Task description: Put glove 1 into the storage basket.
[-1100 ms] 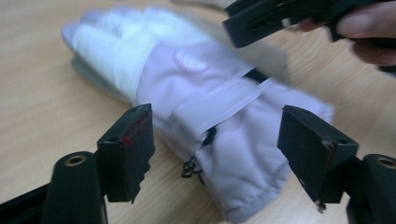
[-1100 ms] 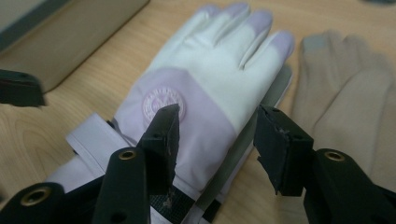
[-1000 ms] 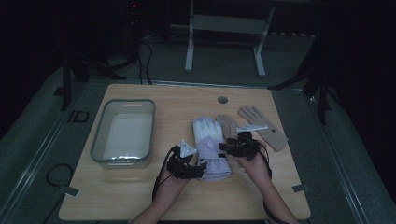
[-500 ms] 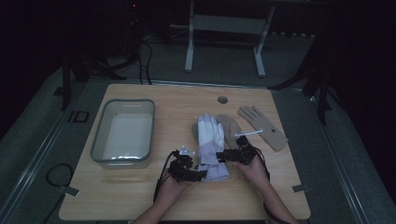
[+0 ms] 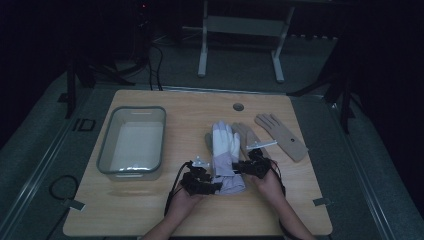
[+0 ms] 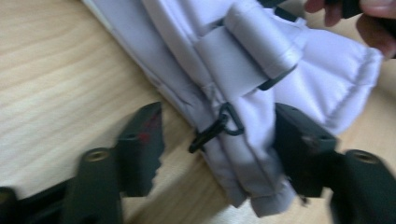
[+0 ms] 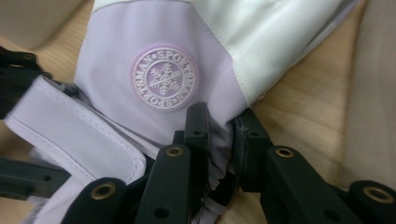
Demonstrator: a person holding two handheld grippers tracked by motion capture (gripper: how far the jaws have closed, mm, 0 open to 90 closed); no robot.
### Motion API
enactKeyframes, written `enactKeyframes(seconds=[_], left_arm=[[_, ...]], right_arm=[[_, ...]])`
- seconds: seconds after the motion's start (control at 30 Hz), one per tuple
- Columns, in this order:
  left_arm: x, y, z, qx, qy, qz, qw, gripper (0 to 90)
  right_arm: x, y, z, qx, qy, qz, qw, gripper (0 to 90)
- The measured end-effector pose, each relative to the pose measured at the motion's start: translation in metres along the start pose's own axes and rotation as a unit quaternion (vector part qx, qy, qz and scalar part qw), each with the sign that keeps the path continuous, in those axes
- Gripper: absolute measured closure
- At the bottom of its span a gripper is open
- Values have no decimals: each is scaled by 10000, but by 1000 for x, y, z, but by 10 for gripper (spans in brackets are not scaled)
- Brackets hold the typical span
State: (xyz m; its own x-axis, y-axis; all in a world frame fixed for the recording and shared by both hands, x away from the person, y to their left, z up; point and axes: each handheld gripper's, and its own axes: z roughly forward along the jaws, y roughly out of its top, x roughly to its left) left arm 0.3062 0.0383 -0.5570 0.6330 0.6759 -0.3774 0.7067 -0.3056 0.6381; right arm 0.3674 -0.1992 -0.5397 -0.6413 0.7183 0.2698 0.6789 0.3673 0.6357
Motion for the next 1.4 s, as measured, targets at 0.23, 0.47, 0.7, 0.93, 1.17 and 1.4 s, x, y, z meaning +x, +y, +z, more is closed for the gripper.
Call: enactKeyframes(seconds=[0.23, 0.47, 0.7, 0.93, 1.17, 1.4], left_arm=[[-4, 2, -1, 111, -102, 23, 9999, 625], [-3, 6, -5, 182, -215, -91, 9996, 739], [-4, 14, -12, 291, -127, 36, 9995, 754], [-2, 22, -27, 302, -119, 95, 9994, 758], [-2, 32, -44, 311, -73, 214, 9993, 758], [1, 42, -64, 303, -36, 305, 9991, 758]], right_arm=[[14, 1, 0, -12, -439, -304, 9986, 795], [20, 3, -3, -88, -572, -350, 9977, 804], [26, 9, -9, -120, -642, -356, 9972, 808], [35, 20, -15, -266, -667, -440, 9964, 808], [45, 32, -21, -370, -638, -483, 9961, 808], [56, 48, -27, -445, -604, -519, 9958, 809]])
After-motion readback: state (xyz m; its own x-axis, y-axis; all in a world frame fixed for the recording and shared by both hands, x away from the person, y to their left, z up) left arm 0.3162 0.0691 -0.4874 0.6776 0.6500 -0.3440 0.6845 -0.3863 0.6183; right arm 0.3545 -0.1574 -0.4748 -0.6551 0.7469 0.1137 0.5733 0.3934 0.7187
